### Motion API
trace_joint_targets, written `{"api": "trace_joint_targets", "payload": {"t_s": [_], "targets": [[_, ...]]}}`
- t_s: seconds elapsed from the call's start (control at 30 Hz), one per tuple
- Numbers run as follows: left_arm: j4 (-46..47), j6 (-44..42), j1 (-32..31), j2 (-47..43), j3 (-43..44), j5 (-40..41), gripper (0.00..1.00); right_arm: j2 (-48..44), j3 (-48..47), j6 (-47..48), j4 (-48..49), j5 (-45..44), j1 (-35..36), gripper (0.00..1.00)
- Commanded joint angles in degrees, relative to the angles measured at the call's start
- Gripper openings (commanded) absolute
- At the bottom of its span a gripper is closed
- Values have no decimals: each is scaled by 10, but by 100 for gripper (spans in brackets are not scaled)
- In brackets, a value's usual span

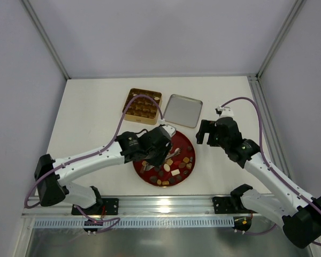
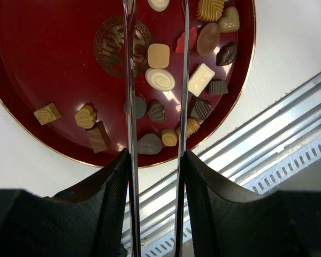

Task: Pack the chocolate

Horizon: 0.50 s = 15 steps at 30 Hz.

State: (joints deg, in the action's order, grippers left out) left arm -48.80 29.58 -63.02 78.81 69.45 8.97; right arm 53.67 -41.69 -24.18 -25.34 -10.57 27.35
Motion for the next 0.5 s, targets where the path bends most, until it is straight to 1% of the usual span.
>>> {"api": "trace_joint_targets", "payload": {"t_s": [0.0,0.47], "targets": [[28,-1,-3,11,20,17,43,-4,-8,3,13,-2,-2,100],[40,-4,-18,59,22,23,43,-9,-1,0,18,1,-3,100]]}}
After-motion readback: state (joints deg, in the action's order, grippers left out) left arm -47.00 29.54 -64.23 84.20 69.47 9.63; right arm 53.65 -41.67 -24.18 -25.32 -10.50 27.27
